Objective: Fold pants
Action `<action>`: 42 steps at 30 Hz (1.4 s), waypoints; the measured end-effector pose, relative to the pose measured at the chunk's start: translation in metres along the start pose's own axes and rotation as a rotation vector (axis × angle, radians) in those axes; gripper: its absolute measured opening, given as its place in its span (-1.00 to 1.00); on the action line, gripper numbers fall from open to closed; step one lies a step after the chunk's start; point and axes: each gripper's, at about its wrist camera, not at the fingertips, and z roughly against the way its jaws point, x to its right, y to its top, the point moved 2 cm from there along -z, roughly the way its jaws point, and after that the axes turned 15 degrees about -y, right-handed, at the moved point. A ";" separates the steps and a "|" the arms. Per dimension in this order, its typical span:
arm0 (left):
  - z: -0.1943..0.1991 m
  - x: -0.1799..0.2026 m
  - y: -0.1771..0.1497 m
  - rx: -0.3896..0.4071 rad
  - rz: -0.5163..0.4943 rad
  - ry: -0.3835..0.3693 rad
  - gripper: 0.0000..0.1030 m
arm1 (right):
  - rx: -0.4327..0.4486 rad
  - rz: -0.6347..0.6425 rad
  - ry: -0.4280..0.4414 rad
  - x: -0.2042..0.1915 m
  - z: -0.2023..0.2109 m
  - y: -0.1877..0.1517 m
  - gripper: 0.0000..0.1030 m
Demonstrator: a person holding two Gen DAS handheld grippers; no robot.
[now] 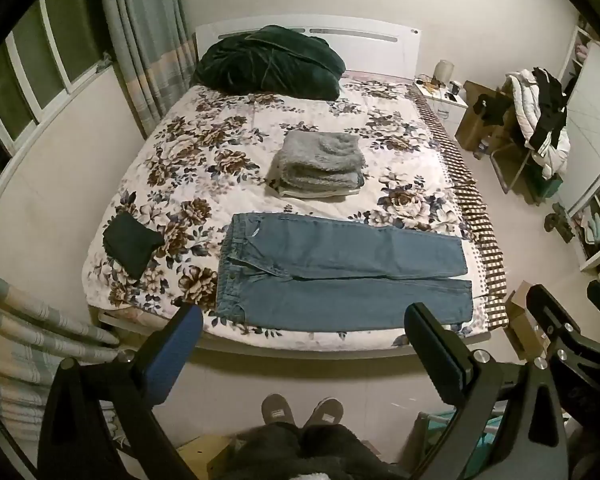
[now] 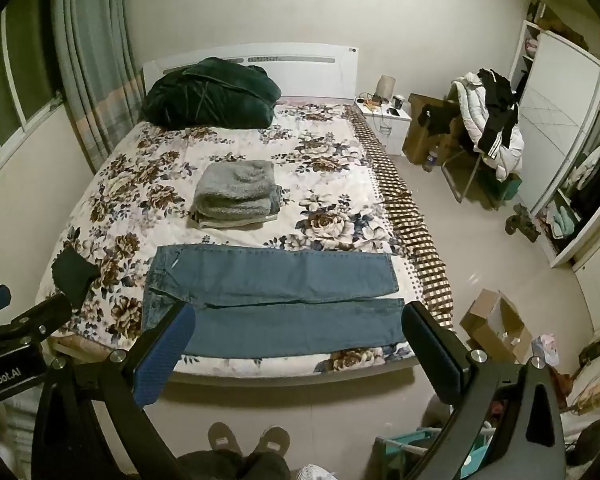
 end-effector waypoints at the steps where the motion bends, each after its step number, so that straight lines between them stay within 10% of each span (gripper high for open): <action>1: 0.000 0.001 0.000 -0.001 0.000 -0.001 1.00 | 0.000 -0.001 0.000 0.000 0.000 0.000 1.00; 42: 0.004 0.013 0.007 0.010 -0.006 -0.003 1.00 | 0.010 0.009 0.016 -0.007 0.024 -0.007 1.00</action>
